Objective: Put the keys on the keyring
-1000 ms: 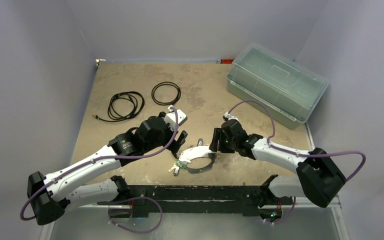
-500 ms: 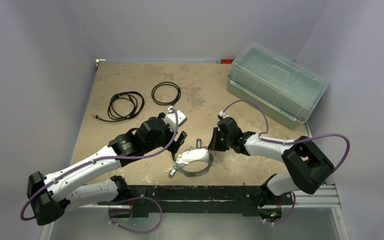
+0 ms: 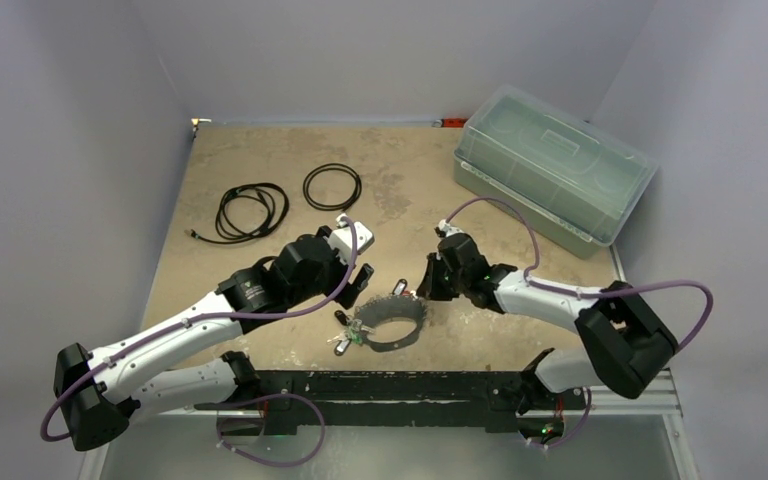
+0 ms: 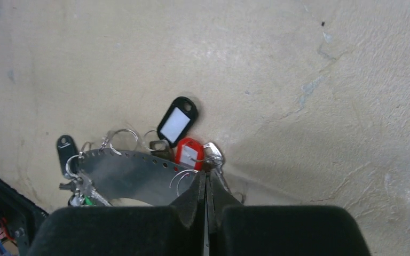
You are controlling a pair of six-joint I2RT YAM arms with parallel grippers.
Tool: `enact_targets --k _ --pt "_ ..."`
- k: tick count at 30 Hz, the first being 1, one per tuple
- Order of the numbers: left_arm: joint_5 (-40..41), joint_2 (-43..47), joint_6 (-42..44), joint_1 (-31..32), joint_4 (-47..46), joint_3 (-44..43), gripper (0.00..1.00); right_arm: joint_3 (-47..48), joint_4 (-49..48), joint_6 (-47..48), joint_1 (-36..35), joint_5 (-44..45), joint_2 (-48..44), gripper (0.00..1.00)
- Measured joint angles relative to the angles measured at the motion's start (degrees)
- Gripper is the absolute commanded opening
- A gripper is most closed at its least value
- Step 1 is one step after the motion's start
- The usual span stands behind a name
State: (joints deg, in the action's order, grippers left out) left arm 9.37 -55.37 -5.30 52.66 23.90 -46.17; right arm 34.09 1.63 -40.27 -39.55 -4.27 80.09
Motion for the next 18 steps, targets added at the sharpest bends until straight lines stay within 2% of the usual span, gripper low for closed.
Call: enact_targets --k 7,13,14,16,18 --pt "-0.6 2.1 0.0 0.0 -0.4 0.0 0.75 -1.9 -1.7 2.5 0.0 -0.3 -9.5 0.00" --pt "-1.6 4.1 0.0 0.0 -1.2 0.1 0.75 -2.3 -2.0 4.7 0.0 1.0 -11.9 0.00" --pt "-1.7 4.1 0.0 0.0 -1.2 0.1 0.75 -2.3 -1.6 4.8 0.0 1.4 -11.8 0.06" --pt "-1.7 4.1 0.0 0.0 -1.2 0.1 0.75 -2.3 -1.0 4.8 0.0 1.9 -11.9 0.39" --pt "-1.7 4.1 0.0 0.0 -1.2 0.1 0.75 -2.3 0.5 4.5 0.0 2.7 -11.9 0.59"
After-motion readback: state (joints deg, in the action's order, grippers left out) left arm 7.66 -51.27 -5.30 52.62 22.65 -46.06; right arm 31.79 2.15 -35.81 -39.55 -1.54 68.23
